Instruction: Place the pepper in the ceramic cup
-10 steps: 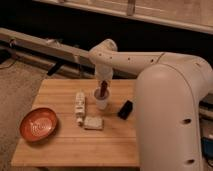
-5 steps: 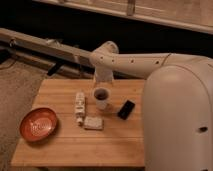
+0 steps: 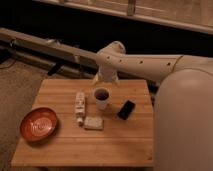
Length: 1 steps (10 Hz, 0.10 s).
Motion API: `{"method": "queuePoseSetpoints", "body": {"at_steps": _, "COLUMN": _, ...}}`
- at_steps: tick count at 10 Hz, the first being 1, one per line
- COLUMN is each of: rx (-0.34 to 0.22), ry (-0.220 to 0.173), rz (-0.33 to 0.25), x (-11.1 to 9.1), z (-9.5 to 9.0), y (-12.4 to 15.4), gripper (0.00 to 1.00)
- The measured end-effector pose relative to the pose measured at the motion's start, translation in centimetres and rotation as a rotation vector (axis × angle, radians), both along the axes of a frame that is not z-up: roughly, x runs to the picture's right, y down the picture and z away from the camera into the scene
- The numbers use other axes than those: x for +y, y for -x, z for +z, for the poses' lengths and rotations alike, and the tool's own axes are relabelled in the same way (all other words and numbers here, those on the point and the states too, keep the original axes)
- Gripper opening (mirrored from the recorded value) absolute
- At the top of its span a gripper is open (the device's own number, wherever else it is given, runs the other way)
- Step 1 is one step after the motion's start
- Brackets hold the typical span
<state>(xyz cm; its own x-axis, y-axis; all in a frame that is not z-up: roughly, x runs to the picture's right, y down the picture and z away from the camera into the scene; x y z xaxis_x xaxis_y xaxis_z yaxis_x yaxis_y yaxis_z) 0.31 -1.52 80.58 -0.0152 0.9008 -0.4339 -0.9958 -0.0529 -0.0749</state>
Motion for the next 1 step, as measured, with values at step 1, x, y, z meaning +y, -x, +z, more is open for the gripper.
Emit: {"method": "queuePoseSetpoints", "body": {"at_steps": 1, "rx": 0.002, "ry": 0.0, "rz": 0.002, "x": -0.02, "z": 0.0, "y": -0.17, "gripper": 0.8}}
